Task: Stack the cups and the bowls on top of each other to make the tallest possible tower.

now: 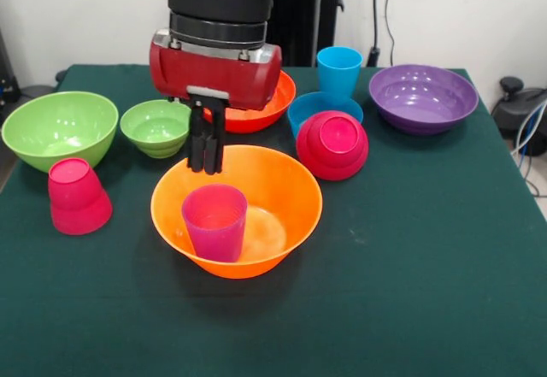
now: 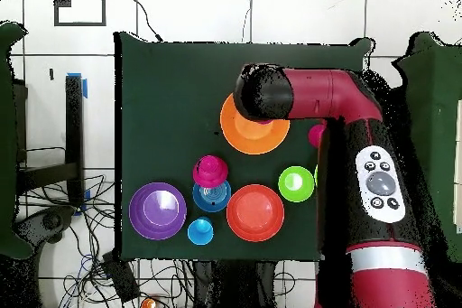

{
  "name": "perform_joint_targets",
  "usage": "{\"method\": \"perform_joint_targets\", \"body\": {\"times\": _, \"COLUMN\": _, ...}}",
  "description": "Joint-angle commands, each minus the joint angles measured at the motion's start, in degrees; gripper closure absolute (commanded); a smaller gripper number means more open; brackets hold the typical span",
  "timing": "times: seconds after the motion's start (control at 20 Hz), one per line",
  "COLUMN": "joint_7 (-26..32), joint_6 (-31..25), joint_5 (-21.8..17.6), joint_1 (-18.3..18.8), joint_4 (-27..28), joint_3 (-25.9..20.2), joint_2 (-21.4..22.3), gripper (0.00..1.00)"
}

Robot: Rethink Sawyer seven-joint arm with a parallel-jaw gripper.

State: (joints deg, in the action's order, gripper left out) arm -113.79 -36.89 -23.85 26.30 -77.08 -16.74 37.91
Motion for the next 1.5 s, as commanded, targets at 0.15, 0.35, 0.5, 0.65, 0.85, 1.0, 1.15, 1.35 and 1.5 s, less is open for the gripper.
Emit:
{"method": "perform_joint_targets", "body": {"times": 0.15, "joint_7": 3.27, "joint_6": -9.21, "joint_5": -0.71, "joint_1": -1.22, "joint_4": 0.62, "joint_3": -0.12, "joint_2": -2.92, "gripper": 0.0}}
{"method": "perform_joint_targets", "body": {"times": 0.35, "joint_7": 4.17, "joint_6": -11.92, "joint_5": -0.6, "joint_1": -1.23, "joint_4": 0.69, "joint_3": -0.64, "joint_2": -3.68, "gripper": 0.0}}
{"method": "perform_joint_targets", "body": {"times": 0.5, "joint_7": 5.14, "joint_6": -9.36, "joint_5": 0.98, "joint_1": 0.59, "joint_4": -1.25, "joint_3": -3.09, "joint_2": -5.69, "gripper": 0.0}}
{"method": "perform_joint_targets", "body": {"times": 0.65, "joint_7": 8.07, "joint_6": -4.78, "joint_5": 3.5, "joint_1": 3.63, "joint_4": -4.32, "joint_3": -8.09, "joint_2": -6.65, "gripper": 0.0}}
{"method": "perform_joint_targets", "body": {"times": 0.85, "joint_7": 9.85, "joint_6": -2.64, "joint_5": 3.57, "joint_1": 5.6, "joint_4": -5.64, "joint_3": -10.71, "joint_2": -6.72, "gripper": 0.0}}
{"method": "perform_joint_targets", "body": {"times": 1.0, "joint_7": 10.47, "joint_6": -1.57, "joint_5": 3.0, "joint_1": 6.35, "joint_4": -4.87, "joint_3": -12.17, "joint_2": -7.28, "gripper": 0.0}}
{"method": "perform_joint_targets", "body": {"times": 1.15, "joint_7": 10.63, "joint_6": -1.49, "joint_5": 2.36, "joint_1": 7.52, "joint_4": -5.02, "joint_3": -13.22, "joint_2": -6.99, "gripper": 0.0}}
{"method": "perform_joint_targets", "body": {"times": 1.35, "joint_7": 9.5, "joint_6": -0.57, "joint_5": 1.07, "joint_1": 7.87, "joint_4": -4.43, "joint_3": -13.21, "joint_2": -8.6, "gripper": 0.0}}
{"method": "perform_joint_targets", "body": {"times": 1.5, "joint_7": 8.53, "joint_6": -0.57, "joint_5": 0.96, "joint_1": 8.11, "joint_4": -4.44, "joint_3": -13.48, "joint_2": -8.86, "gripper": 0.0}}
